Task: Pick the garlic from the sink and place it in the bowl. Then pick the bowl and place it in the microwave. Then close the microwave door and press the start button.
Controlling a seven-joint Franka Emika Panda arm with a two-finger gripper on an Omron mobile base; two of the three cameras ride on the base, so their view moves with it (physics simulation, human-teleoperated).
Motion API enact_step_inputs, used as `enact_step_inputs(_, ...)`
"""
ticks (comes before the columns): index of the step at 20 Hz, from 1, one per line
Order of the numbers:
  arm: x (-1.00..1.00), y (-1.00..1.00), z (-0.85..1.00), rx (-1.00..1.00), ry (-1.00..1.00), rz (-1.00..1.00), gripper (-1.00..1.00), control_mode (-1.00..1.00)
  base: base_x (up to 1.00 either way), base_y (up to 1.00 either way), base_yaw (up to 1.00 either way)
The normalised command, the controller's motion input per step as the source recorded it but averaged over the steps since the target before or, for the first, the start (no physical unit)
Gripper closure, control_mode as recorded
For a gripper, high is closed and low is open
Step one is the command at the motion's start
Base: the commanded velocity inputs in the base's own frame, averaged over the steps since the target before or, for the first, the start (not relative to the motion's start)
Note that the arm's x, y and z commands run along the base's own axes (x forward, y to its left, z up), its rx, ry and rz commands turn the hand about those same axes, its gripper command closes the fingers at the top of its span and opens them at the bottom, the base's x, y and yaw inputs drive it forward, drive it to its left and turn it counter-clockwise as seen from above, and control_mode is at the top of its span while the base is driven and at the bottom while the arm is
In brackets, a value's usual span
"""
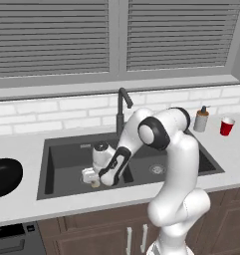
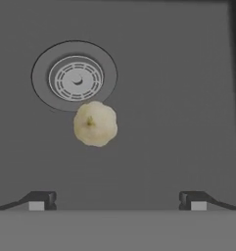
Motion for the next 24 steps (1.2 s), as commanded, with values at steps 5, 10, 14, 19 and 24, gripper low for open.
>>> enact_step_inputs(5,0.11,0.1,-0.17,0.01,-0.11,0.0,-1.0,-1.0,0.0,0.0,0.0)
enact_step_inputs(10,0.0,0.08,-0.17,0.0,-0.03,0.0,-1.0,-1.0,0.0,0.0,0.0)
enact_step_inputs(14,0.11,0.08,-0.05,0.0,-0.01,0.0,-1.0,-1.0,0.0,0.0,0.0)
enact_step_inputs(19,0.3,0.02,-0.02,0.03,0.0,0.0,-1.0,-1.0,0.0,0.0,0.0)
enact_step_inputs(24,0.68,0.0,0.0,0.07,0.05,0.01,-1.0,-1.0,0.0,0.0,0.0)
